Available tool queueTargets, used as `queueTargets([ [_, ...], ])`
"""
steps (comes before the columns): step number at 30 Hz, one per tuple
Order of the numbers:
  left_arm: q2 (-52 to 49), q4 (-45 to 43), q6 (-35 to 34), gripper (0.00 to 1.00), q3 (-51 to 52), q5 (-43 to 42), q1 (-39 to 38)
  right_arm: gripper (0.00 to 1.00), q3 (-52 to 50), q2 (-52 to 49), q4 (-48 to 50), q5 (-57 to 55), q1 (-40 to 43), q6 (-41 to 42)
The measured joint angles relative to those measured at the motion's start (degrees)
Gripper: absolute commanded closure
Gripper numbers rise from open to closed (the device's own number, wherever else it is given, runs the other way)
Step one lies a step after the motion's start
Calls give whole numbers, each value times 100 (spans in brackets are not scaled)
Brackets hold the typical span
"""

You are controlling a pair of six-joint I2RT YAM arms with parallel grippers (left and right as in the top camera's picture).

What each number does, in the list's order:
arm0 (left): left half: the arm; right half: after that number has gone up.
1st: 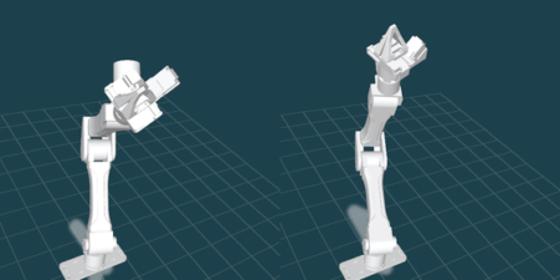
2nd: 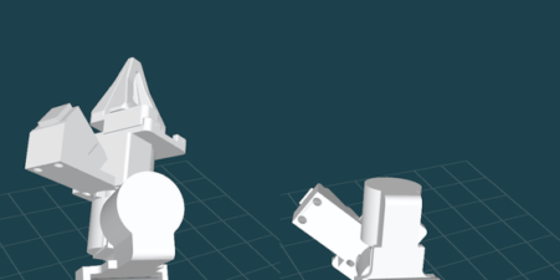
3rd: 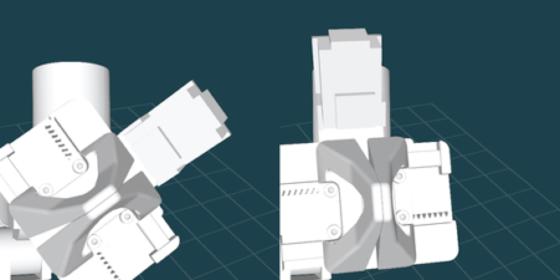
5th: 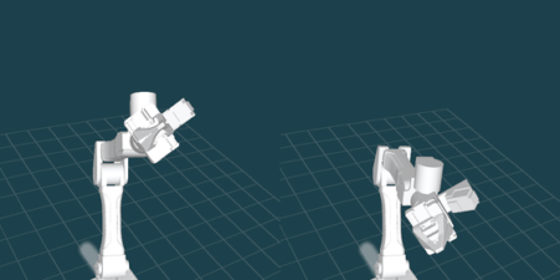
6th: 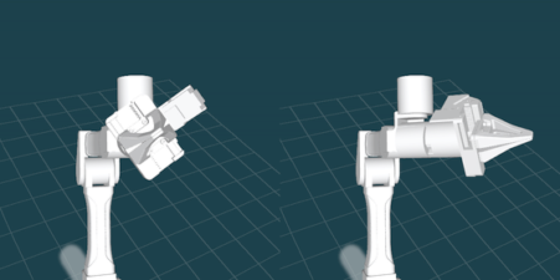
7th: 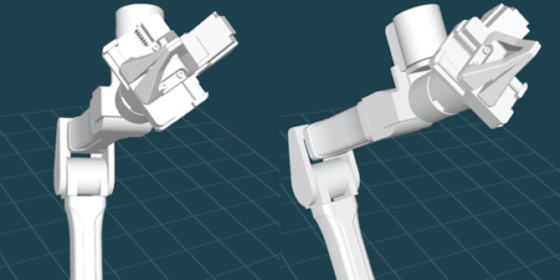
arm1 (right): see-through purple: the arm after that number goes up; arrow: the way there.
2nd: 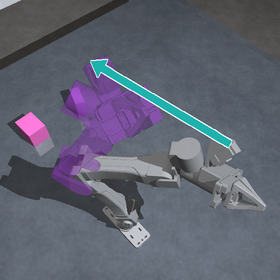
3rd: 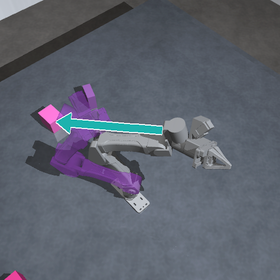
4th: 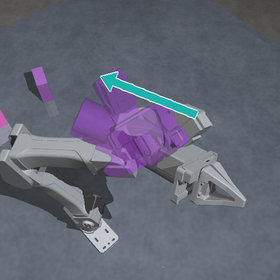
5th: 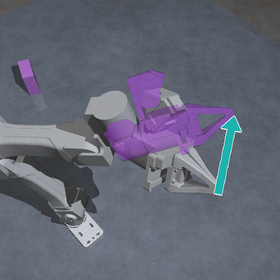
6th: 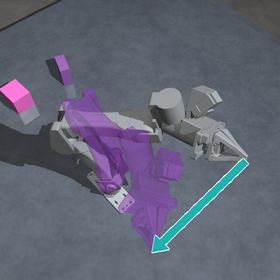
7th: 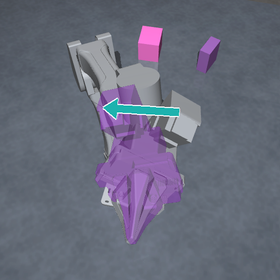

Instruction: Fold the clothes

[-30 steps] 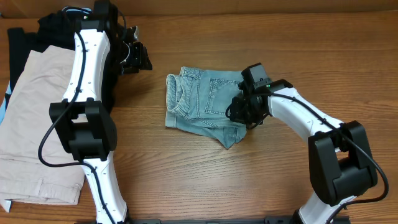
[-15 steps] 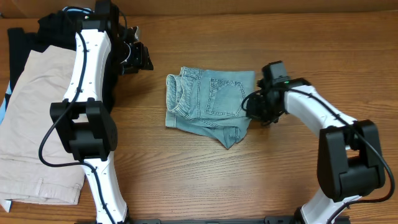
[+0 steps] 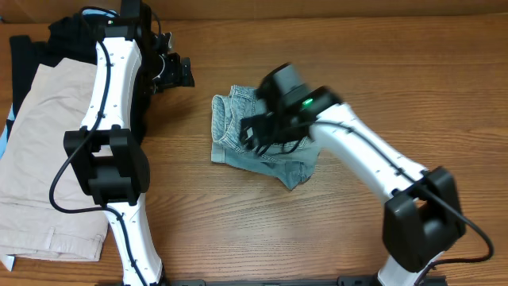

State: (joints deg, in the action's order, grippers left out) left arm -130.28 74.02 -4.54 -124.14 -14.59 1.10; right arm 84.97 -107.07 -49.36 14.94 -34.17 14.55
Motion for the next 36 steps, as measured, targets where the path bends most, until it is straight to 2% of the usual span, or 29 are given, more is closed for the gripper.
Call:
queueTargets([
  [4, 0, -31, -11, 13, 0, 35, 0, 0, 0, -332, 402, -380, -398, 195],
  [11, 0, -31, -118, 13, 0, 96, 0, 2, 0, -1281, 1078, -358, -461, 658],
  [14, 0, -28, -133, 13, 0, 157, 0, 13, 66, -1325, 1023, -354, -459, 901],
  [22, 0, -31, -133, 12, 0, 205, 0, 14, 153, -1344, 498, -424, -334, 1436],
  [28, 0, -31, -133, 12, 0, 229, 0, 12, 205, -1344, -199, -181, 374, 1550],
  [29, 0, -33, -133, 12, 0, 232, 0, 10, 205, -1344, -310, -188, 540, 1547],
  [36, 0, -33, -133, 13, 0, 245, 0, 6, 221, -1342, -573, -577, 2041, 1563],
])
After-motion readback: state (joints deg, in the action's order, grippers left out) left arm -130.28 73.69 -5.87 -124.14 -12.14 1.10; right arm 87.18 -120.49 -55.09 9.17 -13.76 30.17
